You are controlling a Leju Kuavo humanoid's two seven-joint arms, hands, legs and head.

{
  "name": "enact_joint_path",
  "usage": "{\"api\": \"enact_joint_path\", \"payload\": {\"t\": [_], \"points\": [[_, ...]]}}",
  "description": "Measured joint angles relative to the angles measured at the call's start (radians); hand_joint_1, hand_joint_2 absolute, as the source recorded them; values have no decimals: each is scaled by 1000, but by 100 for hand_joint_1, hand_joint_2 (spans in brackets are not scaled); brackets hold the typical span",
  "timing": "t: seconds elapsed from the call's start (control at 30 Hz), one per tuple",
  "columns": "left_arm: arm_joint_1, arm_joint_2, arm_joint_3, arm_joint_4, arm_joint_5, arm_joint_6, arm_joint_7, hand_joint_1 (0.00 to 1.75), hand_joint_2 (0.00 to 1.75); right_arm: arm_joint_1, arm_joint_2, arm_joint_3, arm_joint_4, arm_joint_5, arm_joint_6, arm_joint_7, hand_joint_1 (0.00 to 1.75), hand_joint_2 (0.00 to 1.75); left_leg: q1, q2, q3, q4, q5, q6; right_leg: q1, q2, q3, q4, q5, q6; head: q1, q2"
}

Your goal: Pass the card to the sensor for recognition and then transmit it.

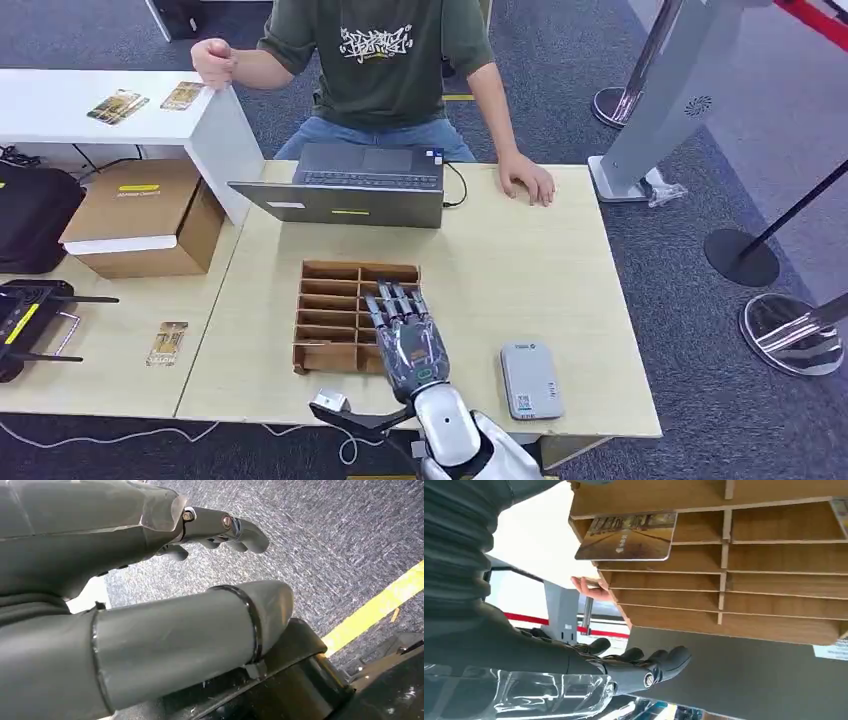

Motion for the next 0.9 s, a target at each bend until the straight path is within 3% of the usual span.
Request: {"api": "enact_joint_path", "payload": {"t": [0.33,0.9], "points": [[0,0,4,0,1,-3,2,0,0,15,-4,1,-51,-10,90,10,0,175,0,0,0,0,0,0,0,0,0,0,0,0,0,0],[0,-1,5,0,-1,-2,1,0,0,25,-10,1,-68,10,113,65,0,175,0,0,0,0,0,0,0,0,0,0,0,0,0,0]]}}
